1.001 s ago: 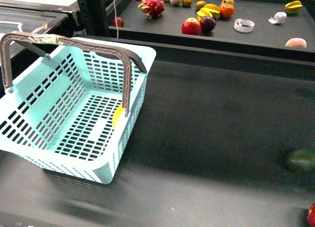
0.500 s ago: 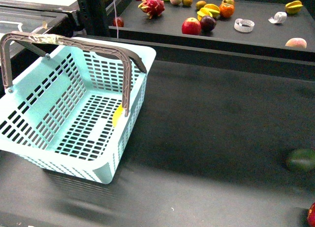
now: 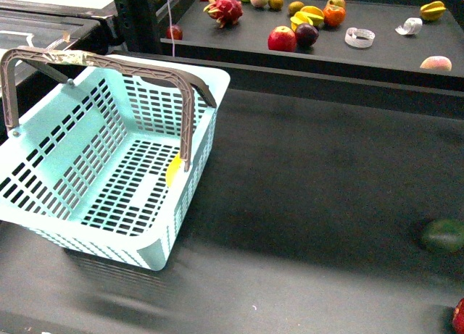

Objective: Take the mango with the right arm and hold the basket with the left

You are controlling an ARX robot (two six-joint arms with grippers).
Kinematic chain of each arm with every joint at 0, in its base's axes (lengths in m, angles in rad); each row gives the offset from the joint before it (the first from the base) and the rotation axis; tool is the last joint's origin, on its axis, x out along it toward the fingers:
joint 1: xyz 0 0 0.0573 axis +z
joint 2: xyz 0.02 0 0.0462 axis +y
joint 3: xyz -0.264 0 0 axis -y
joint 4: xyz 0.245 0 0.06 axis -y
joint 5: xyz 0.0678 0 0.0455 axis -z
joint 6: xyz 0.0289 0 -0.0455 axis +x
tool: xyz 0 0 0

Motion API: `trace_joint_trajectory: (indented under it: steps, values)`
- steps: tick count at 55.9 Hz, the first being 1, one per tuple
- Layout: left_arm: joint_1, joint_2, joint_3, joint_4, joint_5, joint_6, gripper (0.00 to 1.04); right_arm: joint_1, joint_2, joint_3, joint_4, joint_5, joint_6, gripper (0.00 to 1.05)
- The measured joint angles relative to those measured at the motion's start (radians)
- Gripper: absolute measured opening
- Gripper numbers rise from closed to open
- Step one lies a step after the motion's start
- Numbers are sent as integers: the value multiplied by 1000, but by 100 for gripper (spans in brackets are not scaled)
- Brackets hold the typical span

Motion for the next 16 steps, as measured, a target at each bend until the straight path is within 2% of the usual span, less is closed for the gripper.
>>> trace_joint_trajectory:
  steps: [16]
  values:
    - [0, 0, 0, 0, 0, 0, 2, 0, 0, 0, 0, 0, 0, 96]
